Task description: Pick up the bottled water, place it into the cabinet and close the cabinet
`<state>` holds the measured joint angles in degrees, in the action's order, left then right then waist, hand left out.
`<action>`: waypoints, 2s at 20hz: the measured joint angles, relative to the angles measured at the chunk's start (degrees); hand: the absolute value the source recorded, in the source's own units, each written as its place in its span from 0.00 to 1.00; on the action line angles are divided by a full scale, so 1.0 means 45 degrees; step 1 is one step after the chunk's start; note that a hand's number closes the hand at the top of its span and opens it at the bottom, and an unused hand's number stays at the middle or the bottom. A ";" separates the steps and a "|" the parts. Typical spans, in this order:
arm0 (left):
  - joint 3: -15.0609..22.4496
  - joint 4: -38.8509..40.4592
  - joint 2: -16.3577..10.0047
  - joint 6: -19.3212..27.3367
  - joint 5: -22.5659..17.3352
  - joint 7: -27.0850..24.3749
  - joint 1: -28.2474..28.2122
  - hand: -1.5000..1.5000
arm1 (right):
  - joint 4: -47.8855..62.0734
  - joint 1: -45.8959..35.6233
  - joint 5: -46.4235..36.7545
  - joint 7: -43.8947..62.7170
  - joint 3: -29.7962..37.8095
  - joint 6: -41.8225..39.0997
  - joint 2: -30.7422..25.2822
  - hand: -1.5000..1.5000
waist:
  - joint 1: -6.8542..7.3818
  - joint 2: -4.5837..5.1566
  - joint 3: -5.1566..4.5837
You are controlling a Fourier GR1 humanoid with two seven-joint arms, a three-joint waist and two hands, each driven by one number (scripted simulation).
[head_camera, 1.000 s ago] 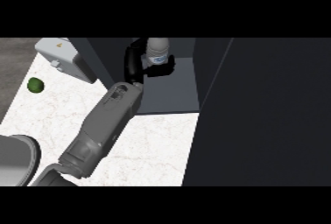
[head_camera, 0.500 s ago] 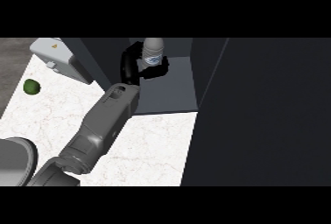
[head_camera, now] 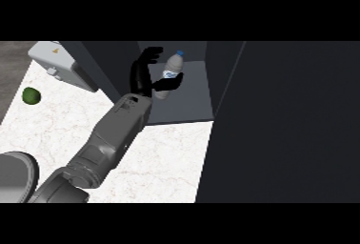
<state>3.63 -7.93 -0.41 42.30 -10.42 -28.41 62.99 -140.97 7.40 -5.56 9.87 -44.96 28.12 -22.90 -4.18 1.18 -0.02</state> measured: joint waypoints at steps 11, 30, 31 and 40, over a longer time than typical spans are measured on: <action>0.0249 0.0861 0.0051 0.0978 0.0549 0.0366 0.0318 0.00 | -0.0048 0.0018 0.0202 -0.0200 0.0111 -0.0150 -0.0276 0.00 | -0.0118 0.0052 -0.0013; -0.0823 -0.1614 0.0104 -0.4298 -0.1326 -0.2914 -0.0634 1.00 | -0.0103 0.0588 0.0299 -0.0624 -0.0247 0.0206 -0.0471 0.00 | 0.0186 -0.0144 -0.0015; -0.0740 -0.1708 0.0103 -0.4592 -0.1544 -0.2925 -0.0677 1.00 | -0.0127 0.0602 0.0284 -0.0564 -0.0296 0.0248 -0.0492 0.00 | 0.0186 -0.0157 -0.0017; 0.0819 -0.3596 0.0098 -0.7575 -0.2841 -0.2330 -0.1954 1.00 | -0.0235 0.0660 0.0245 -0.0434 0.0012 0.0549 -0.0886 0.00 | 0.0590 -0.0308 -0.0014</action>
<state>7.31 -24.11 0.03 8.21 -23.20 -38.90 54.20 -142.03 10.37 -4.46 7.92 -44.91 30.59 -26.89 -1.53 -0.21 -0.08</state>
